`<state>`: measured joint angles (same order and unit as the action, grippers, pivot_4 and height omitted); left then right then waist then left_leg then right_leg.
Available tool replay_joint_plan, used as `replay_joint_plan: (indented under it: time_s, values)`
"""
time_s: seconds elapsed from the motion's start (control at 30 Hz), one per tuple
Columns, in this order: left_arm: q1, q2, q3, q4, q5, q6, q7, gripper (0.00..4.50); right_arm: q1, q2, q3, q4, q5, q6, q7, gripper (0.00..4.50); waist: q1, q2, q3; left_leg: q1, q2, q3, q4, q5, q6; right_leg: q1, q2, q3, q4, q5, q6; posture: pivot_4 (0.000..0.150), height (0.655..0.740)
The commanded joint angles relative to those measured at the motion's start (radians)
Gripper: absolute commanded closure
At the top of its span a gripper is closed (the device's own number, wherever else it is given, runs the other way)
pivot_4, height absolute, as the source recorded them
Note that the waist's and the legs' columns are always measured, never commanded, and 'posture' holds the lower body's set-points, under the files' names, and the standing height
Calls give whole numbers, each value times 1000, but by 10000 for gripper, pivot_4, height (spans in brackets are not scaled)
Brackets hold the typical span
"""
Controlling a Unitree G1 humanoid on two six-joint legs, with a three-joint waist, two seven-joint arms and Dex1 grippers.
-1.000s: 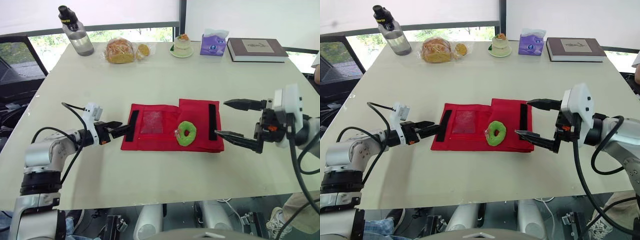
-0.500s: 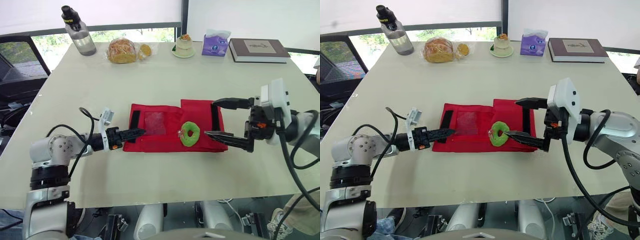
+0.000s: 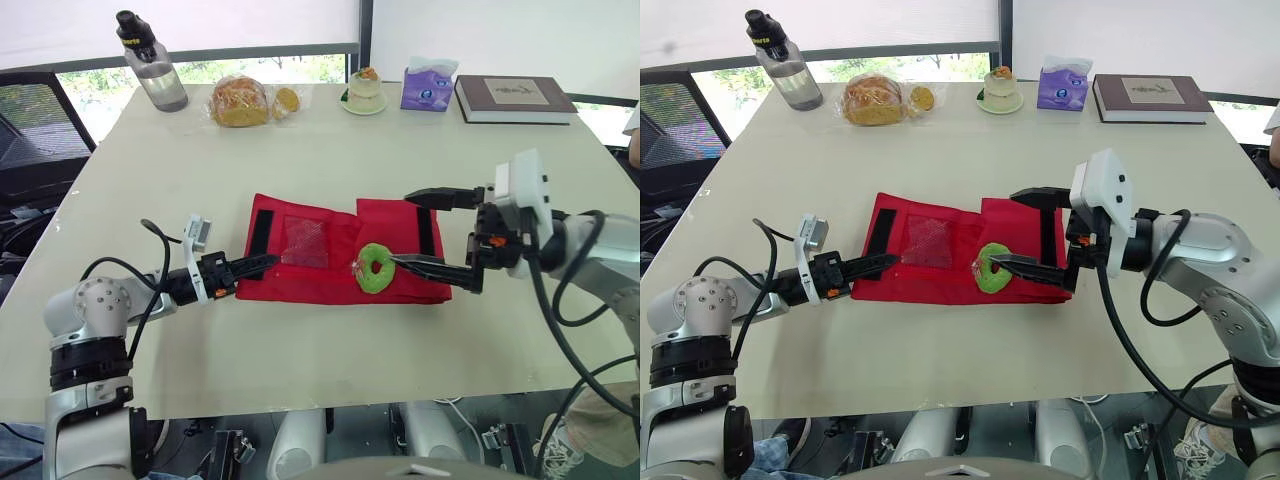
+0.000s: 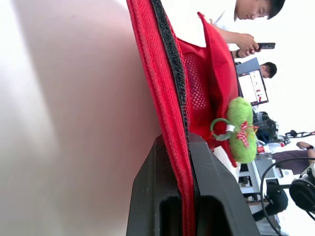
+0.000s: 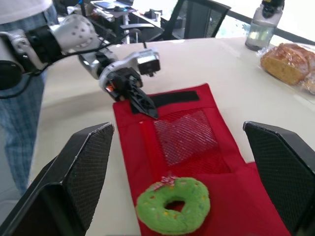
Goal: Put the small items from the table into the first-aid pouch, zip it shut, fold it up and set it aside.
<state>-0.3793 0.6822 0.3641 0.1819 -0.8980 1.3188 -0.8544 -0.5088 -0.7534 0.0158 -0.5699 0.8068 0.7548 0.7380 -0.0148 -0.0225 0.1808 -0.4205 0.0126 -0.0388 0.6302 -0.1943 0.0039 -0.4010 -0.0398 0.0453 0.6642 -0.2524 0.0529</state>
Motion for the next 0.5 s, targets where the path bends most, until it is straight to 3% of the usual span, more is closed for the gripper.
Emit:
replay_joint_plan:
  time_s: [0.03, 0.13, 0.2, 0.23, 0.33, 0.5]
  values:
    - [9, 37, 30, -39, -21, -35, -45, 45000, -33, 18, 50, 78, -100, -66, 28, 8556, 0, 0, 0, 0, 0, 0, 0, 0, 0, 0, 0, 0, 0, 0, 0, 1500, 7400]
    - [16, 69, 21, -32, -13, -59, -90, 45000, -95, 51, 150, 190, -226, -121, 59, 24166, -4, 0, 0, 0, 0, 1, -1, 0, 0, -1, 0, 0, 0, 0, 0, 1500, 7400]
    - [11, 89, 12, -21, -6, -78, -118, 45000, -135, 74, 234, 270, -333, -181, 83, 27838, -8, 0, 0, 0, 0, 2, -1, 0, 0, -2, 1, 0, 0, 1, -1, 1500, 7400]
    - [8, 97, 5, -18, -1, -88, -132, 45000, -149, 86, 271, 308, -382, -208, 93, 34151, -9, 0, 0, 0, -1, 2, -1, 0, 0, -2, 1, 0, 0, 1, -2, 1500, 7400]
    - [-5, 115, -23, -18, 9, -111, -169, 45000, -183, 108, 364, 416, -511, -275, 118, 43045, -9, 0, 0, 0, -1, 1, -1, 0, 0, -2, 1, -1, 0, 1, -1, 1500, 7400]
    - [-77, 155, -88, -56, 8, -158, -268, 45000, -250, 115, 508, 619, -749, -381, 148, 44262, -5, 0, 0, -11, -2, 1, 3, 0, 0, -11, 1, -1, 1, 4, 3, 1500, 7400]
